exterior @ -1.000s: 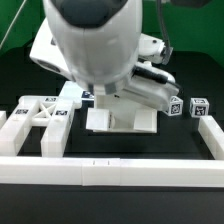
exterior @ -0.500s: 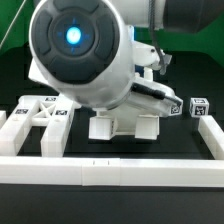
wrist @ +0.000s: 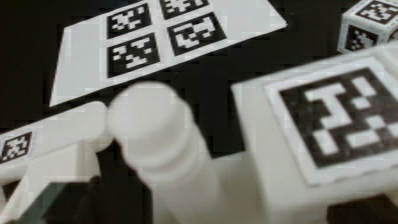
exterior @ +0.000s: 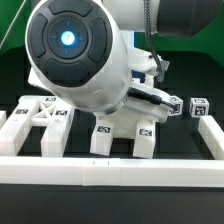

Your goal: Assemble chair

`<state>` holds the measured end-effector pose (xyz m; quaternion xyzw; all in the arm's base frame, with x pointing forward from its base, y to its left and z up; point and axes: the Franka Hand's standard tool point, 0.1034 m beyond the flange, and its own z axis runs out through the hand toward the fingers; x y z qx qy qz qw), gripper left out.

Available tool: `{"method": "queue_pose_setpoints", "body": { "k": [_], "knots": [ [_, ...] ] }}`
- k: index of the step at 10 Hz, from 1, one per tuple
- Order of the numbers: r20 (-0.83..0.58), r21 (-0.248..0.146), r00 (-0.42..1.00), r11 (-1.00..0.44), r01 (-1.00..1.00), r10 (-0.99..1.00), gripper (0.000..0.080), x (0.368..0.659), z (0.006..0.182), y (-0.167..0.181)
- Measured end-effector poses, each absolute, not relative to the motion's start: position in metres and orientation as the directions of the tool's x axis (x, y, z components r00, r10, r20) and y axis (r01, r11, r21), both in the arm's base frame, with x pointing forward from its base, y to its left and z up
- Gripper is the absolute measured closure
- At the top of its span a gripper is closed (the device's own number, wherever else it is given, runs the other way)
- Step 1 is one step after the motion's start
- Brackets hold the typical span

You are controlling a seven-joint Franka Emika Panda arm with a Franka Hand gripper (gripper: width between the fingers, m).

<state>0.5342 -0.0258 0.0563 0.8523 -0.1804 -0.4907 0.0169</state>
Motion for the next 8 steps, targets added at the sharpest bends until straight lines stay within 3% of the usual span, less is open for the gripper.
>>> {"method": "queue_pose_setpoints", "body": {
  "k": [5, 8],
  "knots": [
    [-0.835, 0.212, 0.439, -0.929, -0.302, -0.333, 0.0151, 0.536, 0.066, -0.038],
    [-0.823, 0.229, 0.451, -0.928, -0.295, -0.346, 0.0151, 0.539, 0.082, -0.037]
  ]
}}
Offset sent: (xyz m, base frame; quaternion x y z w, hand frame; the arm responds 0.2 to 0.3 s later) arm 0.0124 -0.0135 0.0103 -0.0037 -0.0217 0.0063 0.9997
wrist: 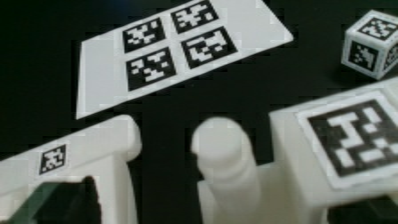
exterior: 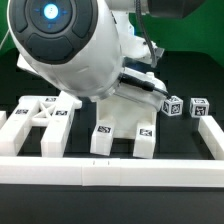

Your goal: Assemble chair

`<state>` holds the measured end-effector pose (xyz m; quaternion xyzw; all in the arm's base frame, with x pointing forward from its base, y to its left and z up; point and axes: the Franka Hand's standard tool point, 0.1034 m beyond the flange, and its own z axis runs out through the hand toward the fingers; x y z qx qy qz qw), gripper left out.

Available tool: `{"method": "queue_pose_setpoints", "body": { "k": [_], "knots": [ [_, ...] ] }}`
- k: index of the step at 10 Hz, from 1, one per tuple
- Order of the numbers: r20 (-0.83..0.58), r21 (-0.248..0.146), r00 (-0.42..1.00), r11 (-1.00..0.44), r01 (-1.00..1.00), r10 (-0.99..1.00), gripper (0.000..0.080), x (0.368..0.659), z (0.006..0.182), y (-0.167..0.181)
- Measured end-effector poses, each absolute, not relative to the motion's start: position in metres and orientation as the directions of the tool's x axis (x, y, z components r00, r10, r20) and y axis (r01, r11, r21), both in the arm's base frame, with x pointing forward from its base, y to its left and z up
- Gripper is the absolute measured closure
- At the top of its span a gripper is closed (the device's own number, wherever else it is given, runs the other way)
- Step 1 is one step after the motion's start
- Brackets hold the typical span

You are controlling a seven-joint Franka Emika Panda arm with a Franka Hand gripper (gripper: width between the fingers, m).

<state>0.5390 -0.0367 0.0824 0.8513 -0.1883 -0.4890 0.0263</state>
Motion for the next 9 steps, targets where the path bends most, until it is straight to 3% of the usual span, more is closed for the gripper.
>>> {"method": "queue_pose_setpoints", "body": {
  "k": [1, 2, 3, 4, 6, 7, 9],
  "knots": [
    [-0.775, 0.226, 0.52, -0.926, -0.303, -0.359, 0.0151, 0.551, 0.083, -0.035],
    [-0.695, 0.25, 0.6, -0.916, -0.315, -0.396, 0.0151, 0.553, 0.091, -0.03],
    [-0.68, 0.235, 0.622, -0.919, -0.317, -0.388, 0.0151, 0.545, 0.09, -0.028],
    [-0.618, 0.221, 0.683, -0.92, -0.325, -0.39, 0.0151, 0.559, 0.085, -0.028],
    [-0.429, 0.161, 0.824, -0.929, -0.333, -0.369, 0.0151, 0.573, 0.086, -0.018],
    [-0.374, 0.092, 0.893, -0.968, -0.234, -0.252, 0.0151, 0.572, 0.09, -0.029],
    [-0.185, 0.043, 0.971, -0.988, -0.145, -0.151, 0.0151, 0.591, 0.098, -0.056]
  ]
}}
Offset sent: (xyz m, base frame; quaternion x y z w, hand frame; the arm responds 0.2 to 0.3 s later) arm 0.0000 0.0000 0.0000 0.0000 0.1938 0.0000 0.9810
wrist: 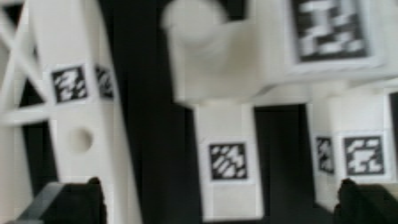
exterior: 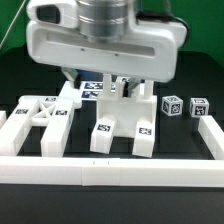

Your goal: Assemble chair

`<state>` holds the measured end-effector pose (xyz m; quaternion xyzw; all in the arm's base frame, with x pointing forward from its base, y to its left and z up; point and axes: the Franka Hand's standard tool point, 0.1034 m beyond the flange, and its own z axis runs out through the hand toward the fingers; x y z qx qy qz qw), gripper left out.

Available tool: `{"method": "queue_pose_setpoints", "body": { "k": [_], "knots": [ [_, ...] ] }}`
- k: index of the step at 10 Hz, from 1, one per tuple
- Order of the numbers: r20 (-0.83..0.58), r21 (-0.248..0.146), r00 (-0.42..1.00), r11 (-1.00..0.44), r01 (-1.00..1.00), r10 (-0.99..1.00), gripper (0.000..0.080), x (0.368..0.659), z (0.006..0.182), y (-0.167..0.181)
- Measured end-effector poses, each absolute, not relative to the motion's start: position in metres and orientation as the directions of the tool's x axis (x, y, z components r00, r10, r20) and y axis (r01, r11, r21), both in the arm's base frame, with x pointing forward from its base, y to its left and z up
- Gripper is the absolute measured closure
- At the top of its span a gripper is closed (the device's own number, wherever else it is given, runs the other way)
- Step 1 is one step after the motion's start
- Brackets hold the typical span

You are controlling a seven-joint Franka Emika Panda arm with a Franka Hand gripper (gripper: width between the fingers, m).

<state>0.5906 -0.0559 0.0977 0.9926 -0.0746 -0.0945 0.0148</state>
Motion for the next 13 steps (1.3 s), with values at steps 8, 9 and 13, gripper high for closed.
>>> {"method": "queue_pose_setpoints", "body": {
  "k": [8, 9, 13],
  "knots": [
    [-0.133, -0.026, 0.99, -0.999, 0.039, 0.042, 0.0151, 0.572, 0.074, -0.115],
    [-0.129, -0.026, 0.99, -0.999, 0.046, 0.049, 0.0151, 0.574, 0.075, -0.11],
    [-0.092, -0.005, 0.995, -0.999, 0.043, 0.043, 0.0151, 0.579, 0.065, -0.115]
  ]
}}
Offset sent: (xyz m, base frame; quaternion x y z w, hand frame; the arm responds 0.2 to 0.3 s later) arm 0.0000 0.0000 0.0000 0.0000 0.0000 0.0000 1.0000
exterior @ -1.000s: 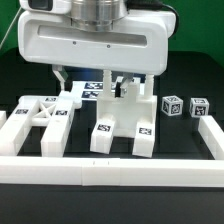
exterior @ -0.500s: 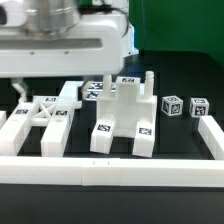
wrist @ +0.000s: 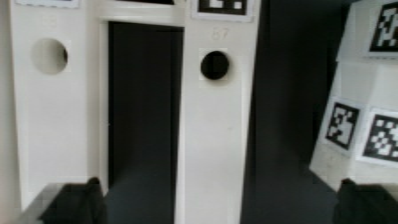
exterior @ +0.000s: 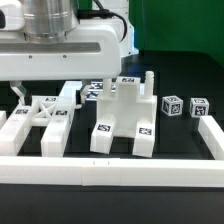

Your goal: Assemble chair

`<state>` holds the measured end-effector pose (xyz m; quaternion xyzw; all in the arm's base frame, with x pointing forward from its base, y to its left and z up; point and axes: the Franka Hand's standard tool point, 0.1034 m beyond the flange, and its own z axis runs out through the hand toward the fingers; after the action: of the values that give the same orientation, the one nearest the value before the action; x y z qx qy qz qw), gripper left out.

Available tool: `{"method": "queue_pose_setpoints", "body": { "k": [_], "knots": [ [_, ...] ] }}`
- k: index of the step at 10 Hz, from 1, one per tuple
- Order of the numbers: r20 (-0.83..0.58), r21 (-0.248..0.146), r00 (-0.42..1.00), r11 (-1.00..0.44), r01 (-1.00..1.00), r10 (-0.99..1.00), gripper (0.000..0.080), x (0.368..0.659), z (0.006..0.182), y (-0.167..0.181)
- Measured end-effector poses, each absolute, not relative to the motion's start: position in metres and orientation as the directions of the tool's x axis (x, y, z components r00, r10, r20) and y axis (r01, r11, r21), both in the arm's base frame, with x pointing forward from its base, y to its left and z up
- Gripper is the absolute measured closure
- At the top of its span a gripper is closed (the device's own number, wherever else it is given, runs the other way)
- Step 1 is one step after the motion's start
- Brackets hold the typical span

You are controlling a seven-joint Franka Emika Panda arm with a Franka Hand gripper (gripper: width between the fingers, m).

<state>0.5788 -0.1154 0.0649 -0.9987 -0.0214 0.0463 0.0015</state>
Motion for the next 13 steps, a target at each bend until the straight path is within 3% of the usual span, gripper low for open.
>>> {"method": "queue_pose_setpoints", "body": {
  "k": [1, 7, 9, 13],
  "knots": [
    [-0.048, 0.008, 0.998, -0.999, 0.044, 0.043, 0.0151, 0.586, 0.061, -0.119],
    [-0.096, -0.005, 0.995, -1.0, 0.028, 0.029, 0.0151, 0.586, 0.052, -0.117],
    [-0.108, -0.002, 0.994, -0.999, 0.035, 0.035, 0.0151, 0.586, 0.034, -0.112],
    [-0.118, 0.009, 0.992, -0.999, 0.036, 0.035, 0.0151, 0.584, 0.016, -0.116]
  ]
}}
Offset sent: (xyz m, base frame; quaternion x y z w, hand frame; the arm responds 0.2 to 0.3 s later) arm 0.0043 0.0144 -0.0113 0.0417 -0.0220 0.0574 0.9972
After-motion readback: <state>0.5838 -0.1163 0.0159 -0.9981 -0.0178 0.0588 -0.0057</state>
